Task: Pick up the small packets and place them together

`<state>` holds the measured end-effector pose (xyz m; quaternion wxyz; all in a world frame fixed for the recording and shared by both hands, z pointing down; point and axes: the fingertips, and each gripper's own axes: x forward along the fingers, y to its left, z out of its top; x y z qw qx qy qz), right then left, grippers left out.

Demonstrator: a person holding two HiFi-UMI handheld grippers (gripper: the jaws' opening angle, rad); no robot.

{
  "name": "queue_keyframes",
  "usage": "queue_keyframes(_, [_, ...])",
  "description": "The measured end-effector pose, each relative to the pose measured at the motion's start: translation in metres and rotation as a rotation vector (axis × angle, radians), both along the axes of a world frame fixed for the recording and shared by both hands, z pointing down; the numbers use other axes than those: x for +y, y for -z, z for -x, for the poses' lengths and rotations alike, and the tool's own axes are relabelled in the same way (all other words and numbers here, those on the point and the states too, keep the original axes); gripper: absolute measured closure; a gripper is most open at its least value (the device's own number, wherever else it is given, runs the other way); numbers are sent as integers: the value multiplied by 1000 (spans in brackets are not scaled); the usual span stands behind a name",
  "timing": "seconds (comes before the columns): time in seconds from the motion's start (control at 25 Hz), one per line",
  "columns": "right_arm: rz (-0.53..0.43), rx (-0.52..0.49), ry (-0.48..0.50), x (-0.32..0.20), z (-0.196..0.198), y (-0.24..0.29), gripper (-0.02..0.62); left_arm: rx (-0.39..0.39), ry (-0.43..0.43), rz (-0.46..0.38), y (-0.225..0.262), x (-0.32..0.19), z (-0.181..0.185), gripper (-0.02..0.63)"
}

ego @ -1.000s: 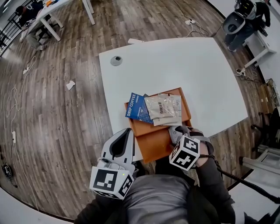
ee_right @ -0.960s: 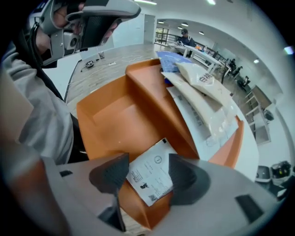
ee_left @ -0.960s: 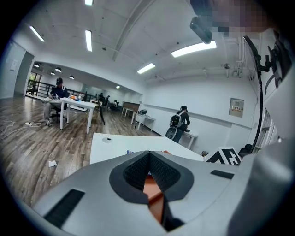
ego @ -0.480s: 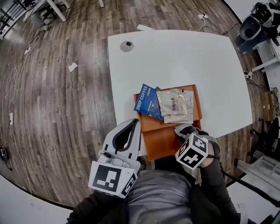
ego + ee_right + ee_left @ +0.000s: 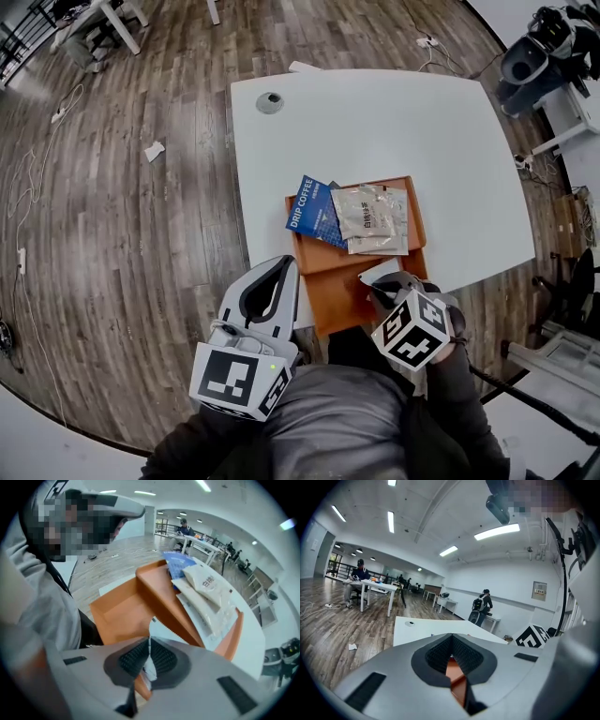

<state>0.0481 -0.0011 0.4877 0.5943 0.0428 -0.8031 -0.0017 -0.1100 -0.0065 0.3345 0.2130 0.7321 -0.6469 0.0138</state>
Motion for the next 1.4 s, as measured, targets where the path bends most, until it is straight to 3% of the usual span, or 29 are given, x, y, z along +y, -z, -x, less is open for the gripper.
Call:
queue_keyframes(0.44, [-25, -242, -47, 31, 23, 54, 578, -39, -41, -58, 22, 33, -14, 604])
queue_keyframes(0.6, [-59, -379, -105, 16, 27, 92, 578, -52, -52, -71, 28, 30, -18, 604])
queue_keyframes(0.76, [-154, -479, -151, -27, 33, 127, 578, -64, -31, -77, 33, 22, -13, 604])
queue_keyframes(0.96, [-187, -478, -162, -76, 48, 126, 577, -76, 52, -70, 34, 11, 11, 604])
queue_keyframes(1.2, [-116, -442, -140, -106, 68, 102, 566, -70, 144, -30, 26, 0, 34, 604])
queue_keyframes(1.4, [-36, -424, -129, -106, 78, 84, 492, -54, 165, 1, 13, -4, 35, 604])
